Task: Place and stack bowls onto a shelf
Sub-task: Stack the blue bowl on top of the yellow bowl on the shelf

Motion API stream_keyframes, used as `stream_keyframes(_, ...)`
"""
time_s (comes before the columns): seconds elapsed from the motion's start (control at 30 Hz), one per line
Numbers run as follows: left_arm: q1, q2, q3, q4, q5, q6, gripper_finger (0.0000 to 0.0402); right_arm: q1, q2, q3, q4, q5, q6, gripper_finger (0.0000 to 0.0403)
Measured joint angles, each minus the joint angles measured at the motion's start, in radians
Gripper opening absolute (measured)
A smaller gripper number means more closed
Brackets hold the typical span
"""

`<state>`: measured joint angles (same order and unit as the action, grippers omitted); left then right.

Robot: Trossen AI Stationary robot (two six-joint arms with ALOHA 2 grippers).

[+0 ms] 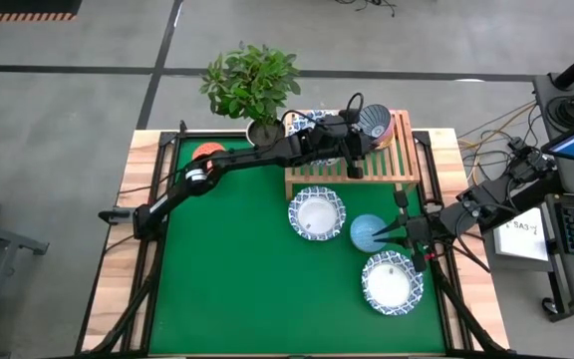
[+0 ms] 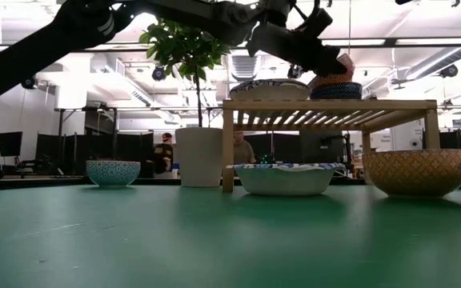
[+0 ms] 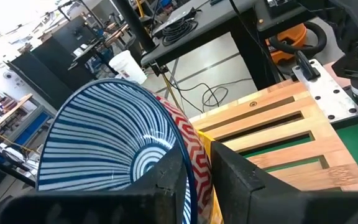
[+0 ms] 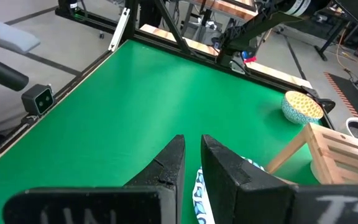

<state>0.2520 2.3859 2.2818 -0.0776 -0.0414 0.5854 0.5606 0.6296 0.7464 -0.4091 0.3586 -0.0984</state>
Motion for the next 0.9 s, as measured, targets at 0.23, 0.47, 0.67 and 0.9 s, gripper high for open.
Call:
stream_keyframes(0.23,0.000,0.000,0.000,0.010,-0.001,0.000,0.0053,0.000,0.000,0.000,0.000,0.000,0.001,0.0043)
stream_keyframes(0.47,0.000,0.000,0.008,0.008,-0.002,-0.015,0.0087,0.000,0.000,0.000,0.000,0.001,0.007,0.0043)
stream_keyframes(0.67,0.000,-0.002,0.009,0.007,-0.003,-0.017,0.0147,0.000,0.000,0.000,0.000,0.001,0.013,0.0043)
stream_keyframes(0.9,-0.001,-0.067,0.009,-0.074,-0.005,-0.018,0.0200,0.000,0.000,0.000,0.011,0.010,0.036,0.0043)
